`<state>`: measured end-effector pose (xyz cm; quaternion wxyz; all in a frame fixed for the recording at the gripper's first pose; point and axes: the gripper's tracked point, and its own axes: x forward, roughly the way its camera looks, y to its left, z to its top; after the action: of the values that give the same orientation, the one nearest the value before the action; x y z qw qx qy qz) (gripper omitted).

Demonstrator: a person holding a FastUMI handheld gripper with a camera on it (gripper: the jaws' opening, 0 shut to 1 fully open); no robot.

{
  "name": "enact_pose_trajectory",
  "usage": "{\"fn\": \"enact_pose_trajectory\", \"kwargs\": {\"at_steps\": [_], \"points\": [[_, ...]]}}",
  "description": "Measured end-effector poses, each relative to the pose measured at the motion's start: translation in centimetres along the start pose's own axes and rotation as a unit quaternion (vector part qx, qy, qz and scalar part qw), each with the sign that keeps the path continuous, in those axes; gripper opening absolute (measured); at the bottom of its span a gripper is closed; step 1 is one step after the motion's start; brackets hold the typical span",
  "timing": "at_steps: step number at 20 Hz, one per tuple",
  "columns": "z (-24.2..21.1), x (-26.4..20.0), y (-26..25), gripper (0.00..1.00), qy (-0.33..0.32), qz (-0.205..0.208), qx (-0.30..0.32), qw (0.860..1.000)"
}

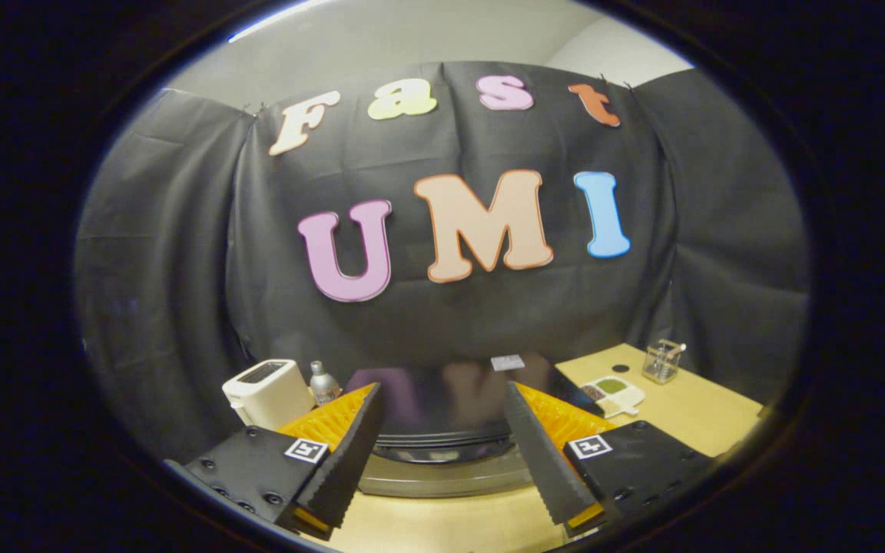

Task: Open the toaster oven, put the food inside, and close the toaster oven door.

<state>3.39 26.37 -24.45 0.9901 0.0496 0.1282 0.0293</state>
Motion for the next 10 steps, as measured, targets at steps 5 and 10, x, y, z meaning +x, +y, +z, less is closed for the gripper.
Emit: {"fn": "enact_pose_trajectory", "kwargs": {"at_steps": [5,10], "points": [[-6.6,3.5,-0.6,0.97,0.059,-0.036,0.0,0.998],[-6.5,3.7,-0.6,0.97,0.028,-0.052,-0.022,0.998]]}}
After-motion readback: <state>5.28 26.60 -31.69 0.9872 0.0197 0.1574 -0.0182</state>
